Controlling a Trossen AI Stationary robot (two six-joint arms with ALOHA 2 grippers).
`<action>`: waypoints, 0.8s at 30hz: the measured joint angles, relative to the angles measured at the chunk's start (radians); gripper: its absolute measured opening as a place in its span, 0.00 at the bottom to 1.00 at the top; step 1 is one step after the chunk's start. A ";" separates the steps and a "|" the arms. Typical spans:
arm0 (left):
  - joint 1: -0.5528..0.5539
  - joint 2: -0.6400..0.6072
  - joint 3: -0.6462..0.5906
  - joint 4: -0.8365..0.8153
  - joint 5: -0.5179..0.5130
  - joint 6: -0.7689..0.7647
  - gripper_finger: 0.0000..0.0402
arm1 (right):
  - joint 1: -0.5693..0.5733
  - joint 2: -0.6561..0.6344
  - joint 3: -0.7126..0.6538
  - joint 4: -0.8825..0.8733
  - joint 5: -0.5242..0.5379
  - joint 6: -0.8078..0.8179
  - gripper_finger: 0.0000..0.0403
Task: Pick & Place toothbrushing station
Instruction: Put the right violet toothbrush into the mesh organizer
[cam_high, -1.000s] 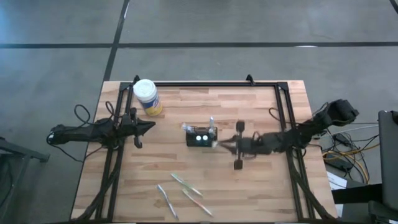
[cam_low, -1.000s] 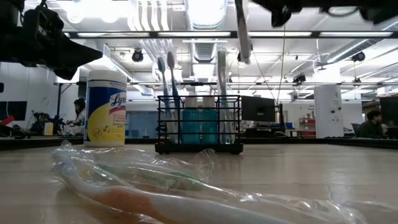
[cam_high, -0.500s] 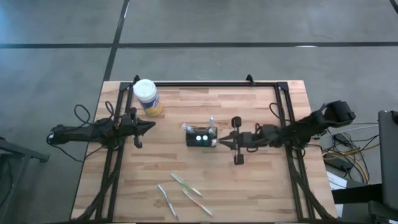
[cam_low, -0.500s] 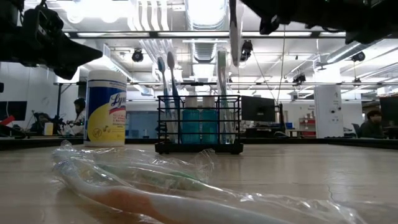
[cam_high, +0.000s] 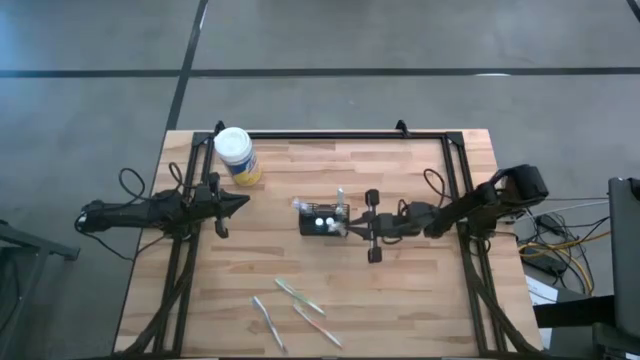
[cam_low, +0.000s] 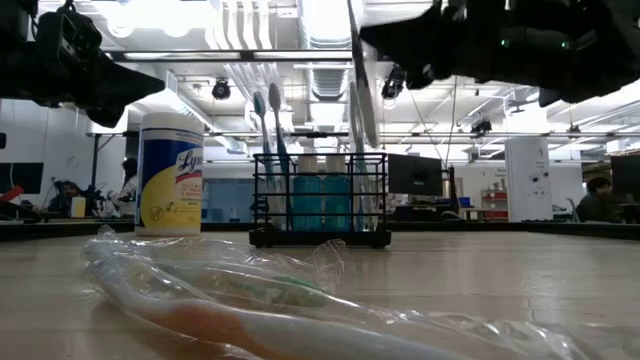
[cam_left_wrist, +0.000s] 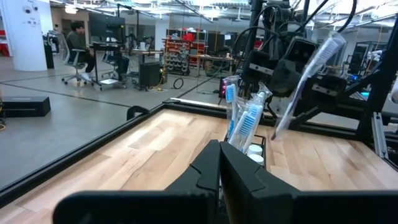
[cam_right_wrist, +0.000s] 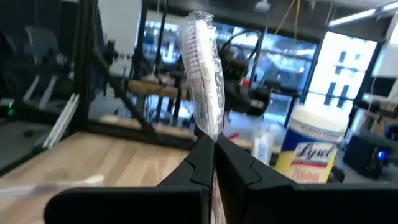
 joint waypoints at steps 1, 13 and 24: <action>0.000 0.000 0.000 0.001 0.000 0.000 0.03 | -0.001 0.016 0.000 0.045 0.000 -0.002 0.02; 0.000 0.070 0.141 0.008 0.114 0.047 0.03 | -0.014 0.001 0.025 0.096 -0.005 -0.010 0.02; 0.000 0.271 0.290 -0.008 0.114 0.078 0.03 | -0.014 -0.079 0.024 -0.096 0.001 -0.026 0.02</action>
